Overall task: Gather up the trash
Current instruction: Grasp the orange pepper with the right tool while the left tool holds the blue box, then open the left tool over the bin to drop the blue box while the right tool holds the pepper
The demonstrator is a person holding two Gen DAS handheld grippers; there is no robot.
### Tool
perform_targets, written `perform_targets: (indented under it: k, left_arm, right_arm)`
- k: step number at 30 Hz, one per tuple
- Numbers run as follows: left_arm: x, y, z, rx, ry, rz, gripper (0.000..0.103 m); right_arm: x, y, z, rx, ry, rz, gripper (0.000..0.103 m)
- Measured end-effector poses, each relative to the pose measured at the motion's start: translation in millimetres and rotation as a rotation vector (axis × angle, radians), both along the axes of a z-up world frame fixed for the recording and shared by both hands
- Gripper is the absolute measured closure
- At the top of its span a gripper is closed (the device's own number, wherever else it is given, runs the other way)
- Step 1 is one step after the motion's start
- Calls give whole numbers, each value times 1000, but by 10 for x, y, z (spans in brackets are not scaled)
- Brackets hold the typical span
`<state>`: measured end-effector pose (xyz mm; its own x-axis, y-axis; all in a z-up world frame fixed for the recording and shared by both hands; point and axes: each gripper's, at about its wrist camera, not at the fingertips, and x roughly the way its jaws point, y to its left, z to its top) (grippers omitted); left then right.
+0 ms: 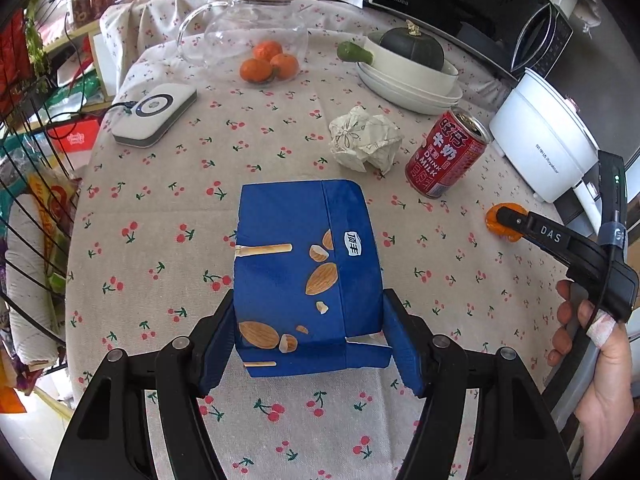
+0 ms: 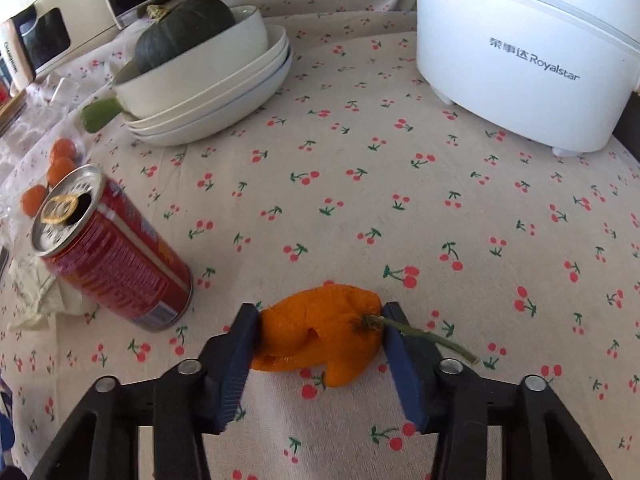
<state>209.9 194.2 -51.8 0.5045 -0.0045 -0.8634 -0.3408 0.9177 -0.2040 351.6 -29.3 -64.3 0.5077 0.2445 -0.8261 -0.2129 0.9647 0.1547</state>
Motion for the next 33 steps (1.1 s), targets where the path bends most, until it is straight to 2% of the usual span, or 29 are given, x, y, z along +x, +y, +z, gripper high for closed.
perform_targets:
  k: [2, 9, 16, 22, 28, 33]
  left_arm:
    - [-35, -41, 30, -10, -6, -8, 32]
    - [-239, -369, 142, -26, -35, -69, 32]
    - [-441, -816, 231, -1, -54, -173, 32]
    - [-581, -1150, 316, 16, -72, -249, 32]
    - [-589, -1462, 309, -33, -61, -313, 32]
    - [-566, -1799, 321, -30, -70, -371, 32]
  right_arm:
    - [-89, -59, 68, 5, 0, 17, 66]
    - [-559, -385, 425, -18, -48, 73, 67]
    - [-1108, -846, 663, -47, -65, 68, 67]
    - [-1528, -1293, 778, -19, -46, 19, 67]
    - [-1884, -1713, 806, -32, -11, -30, 67]
    - [-2122, -2065, 760, -46, 21, -52, 67]
